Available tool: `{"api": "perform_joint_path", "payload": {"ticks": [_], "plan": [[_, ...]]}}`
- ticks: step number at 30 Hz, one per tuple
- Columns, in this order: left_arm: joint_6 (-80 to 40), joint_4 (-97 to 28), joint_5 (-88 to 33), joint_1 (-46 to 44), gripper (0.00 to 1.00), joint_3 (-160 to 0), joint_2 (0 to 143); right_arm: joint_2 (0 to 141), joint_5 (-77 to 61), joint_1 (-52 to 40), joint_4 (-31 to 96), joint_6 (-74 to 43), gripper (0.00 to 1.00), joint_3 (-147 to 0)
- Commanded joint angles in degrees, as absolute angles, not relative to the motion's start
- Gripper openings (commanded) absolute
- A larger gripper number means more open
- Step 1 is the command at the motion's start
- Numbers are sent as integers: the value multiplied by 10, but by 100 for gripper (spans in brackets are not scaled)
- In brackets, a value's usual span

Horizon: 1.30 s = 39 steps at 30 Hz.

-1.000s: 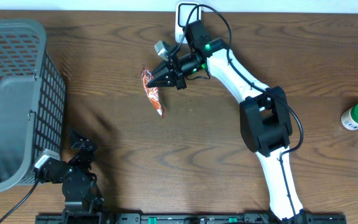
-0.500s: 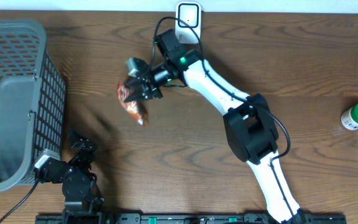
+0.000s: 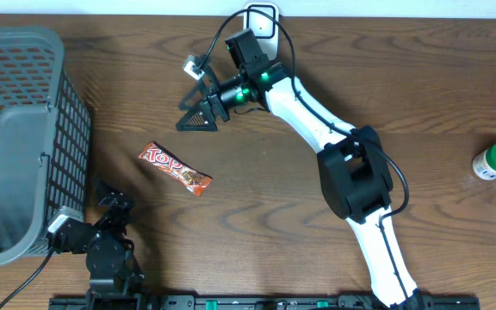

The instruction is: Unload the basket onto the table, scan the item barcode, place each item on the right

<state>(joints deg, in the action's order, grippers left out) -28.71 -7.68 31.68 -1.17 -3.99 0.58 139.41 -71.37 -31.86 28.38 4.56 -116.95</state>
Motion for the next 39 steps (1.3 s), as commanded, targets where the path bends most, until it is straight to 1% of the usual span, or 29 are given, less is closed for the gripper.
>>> {"api": "perform_joint_path", "payload": {"ticks": [1, 4, 6, 8, 10, 12, 13, 15, 17, 20, 23, 26, 36, 37, 39], "plan": [[-286, -90, 326, -10, 97, -30, 2, 1371, -651, -321, 365, -36, 99, -1171], [-286, -90, 326, -10, 97, -30, 2, 1372, -613, -324, 435, -36, 99, -1171], [-286, -90, 326, -10, 97, -30, 2, 1372, -610, -328, 497, -36, 99, -1171], [-286, -90, 326, -10, 97, -30, 2, 1372, -590, -332, 526, -30, 99, -1171], [-286, -90, 326, -10, 97, -30, 2, 1371, -535, -337, 560, -82, 99, -1171], [-286, -90, 326, -10, 97, -30, 2, 1372, -447, -343, 605, -175, 99, -1171], [-286, -90, 326, -10, 97, -30, 2, 1372, -414, -346, 624, -200, 99, -1170], [-286, -90, 326, -10, 97, -30, 2, 1372, -376, -355, 644, -226, 99, -1160], [-286, -90, 326, -10, 97, -30, 2, 1372, -376, -366, 642, -238, 99, -1143], [-286, -90, 326, -10, 97, -30, 2, 1372, -385, -381, 614, -283, 99, -1100], [-286, -90, 326, -10, 97, -30, 2, 1372, -427, -387, 576, -312, 99, -1058], [-286, -90, 326, -10, 97, -30, 2, 1372, -484, -388, 502, -350, 99, -991], [-286, -90, 326, -10, 97, -30, 2, 1373, -479, -391, 312, -470, 99, -850], [-286, -90, 326, -10, 97, -30, 2, 1373, -457, -397, 277, -505, 99, -826], [-286, -90, 326, -10, 97, -30, 2, 1373, -417, -404, 257, -547, 99, -804]]}}
